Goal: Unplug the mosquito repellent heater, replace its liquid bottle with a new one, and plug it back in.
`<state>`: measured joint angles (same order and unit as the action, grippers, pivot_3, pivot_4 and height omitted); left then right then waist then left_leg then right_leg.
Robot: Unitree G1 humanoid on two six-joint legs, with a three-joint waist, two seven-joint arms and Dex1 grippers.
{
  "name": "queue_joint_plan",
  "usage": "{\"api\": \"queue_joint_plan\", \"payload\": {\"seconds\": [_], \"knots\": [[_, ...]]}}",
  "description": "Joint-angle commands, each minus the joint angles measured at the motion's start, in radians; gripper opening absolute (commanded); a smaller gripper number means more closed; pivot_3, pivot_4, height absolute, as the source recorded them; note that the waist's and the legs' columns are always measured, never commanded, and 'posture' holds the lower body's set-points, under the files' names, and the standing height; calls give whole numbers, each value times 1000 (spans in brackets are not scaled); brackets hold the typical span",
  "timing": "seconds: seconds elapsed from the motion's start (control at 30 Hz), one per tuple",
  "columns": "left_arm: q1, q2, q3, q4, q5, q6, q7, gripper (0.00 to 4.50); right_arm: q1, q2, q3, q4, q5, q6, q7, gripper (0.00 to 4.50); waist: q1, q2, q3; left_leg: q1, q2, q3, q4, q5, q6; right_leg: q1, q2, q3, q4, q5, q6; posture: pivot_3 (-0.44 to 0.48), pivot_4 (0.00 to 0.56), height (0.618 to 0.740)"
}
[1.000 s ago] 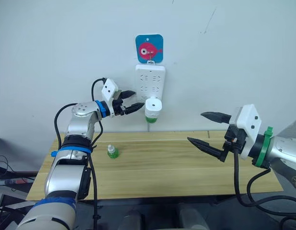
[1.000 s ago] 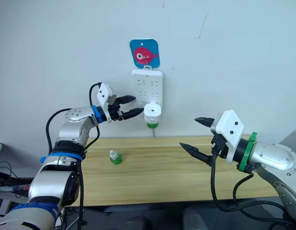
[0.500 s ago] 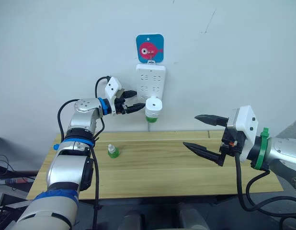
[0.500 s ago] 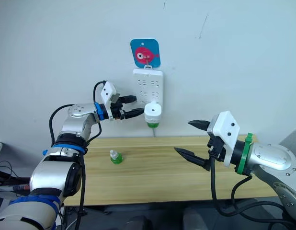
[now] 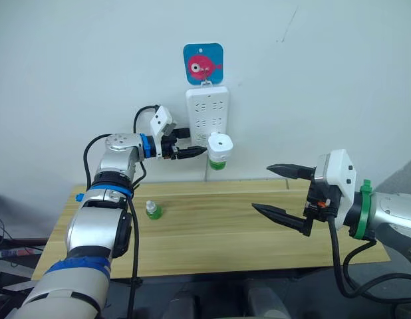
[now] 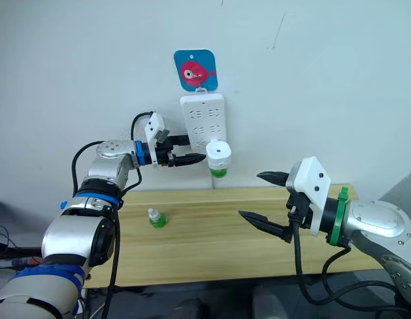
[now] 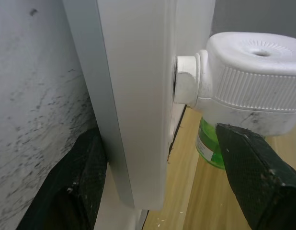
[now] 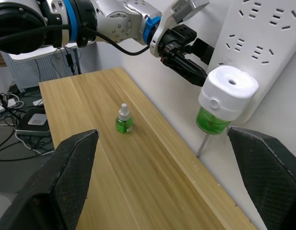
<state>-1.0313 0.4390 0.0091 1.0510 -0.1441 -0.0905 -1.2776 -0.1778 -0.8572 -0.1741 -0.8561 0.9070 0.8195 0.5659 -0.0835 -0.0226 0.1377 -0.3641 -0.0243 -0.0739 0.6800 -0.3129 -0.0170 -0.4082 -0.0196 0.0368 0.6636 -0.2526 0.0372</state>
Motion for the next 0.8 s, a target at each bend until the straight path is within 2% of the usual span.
{"api": "queue_joint_plan", "payload": {"seconds": [0.03, 0.2, 0.23, 0.3, 0.5, 0.67, 0.8], "knots": [[-38, -5, 13, -37, -14, 2, -11, 3045, -26, -10, -16, -9, 20, -7, -5, 4500, 0, 0, 0, 0, 0, -1, 0, 0, 0, 0, 0, 0, 0, 0, 0, -185, 140, 730], [-39, -18, 14, -44, -19, 7, -17, 1437, -44, 14, -5, 5, 31, -3, -37, 4500, 0, 0, 0, 0, 0, 0, 0, 0, 0, 0, 0, 0, -1, 0, 0, -185, 140, 730], [-38, -19, 14, -47, -19, 9, -20, 1279, -46, 17, -4, 6, 35, -2, -42, 4500, 0, 0, 1, 0, 0, 0, 0, 0, 0, 0, 0, 0, -1, 0, 0, -186, 143, 730], [-36, -23, 14, -54, -21, 13, -19, 1281, -57, 38, 10, 12, 26, 4, -81, 4500, 0, -1, 1, 0, 0, 0, 0, 0, 0, 0, 0, 0, -1, 0, 0, -186, 143, 730], [-16, -28, 26, -96, -38, 46, -9, 1281, -146, 186, 142, 43, -113, 118, -379, 4500, 0, -1, 3, -1, 0, -1, 0, 0, 0, -1, -1, 0, 0, 0, 0, -187, 144, 730], [28, -28, 28, -154, -41, 74, -9, 1281, -224, 437, 296, 91, -249, 204, -628, 4500, -4, -1, 4, -3, 0, -1, -1, 0, 0, -4, -1, 0, 1, 0, 0, -187, 148, 730], [49, -33, 29, -194, -41, 94, -2, 1281, -259, 561, 374, 147, -354, 213, -703, 4500, -4, -1, 4, -11, 0, -1, 0, 1, -1, -12, -1, 1, 3, 0, 0, -186, 149, 730]]}}
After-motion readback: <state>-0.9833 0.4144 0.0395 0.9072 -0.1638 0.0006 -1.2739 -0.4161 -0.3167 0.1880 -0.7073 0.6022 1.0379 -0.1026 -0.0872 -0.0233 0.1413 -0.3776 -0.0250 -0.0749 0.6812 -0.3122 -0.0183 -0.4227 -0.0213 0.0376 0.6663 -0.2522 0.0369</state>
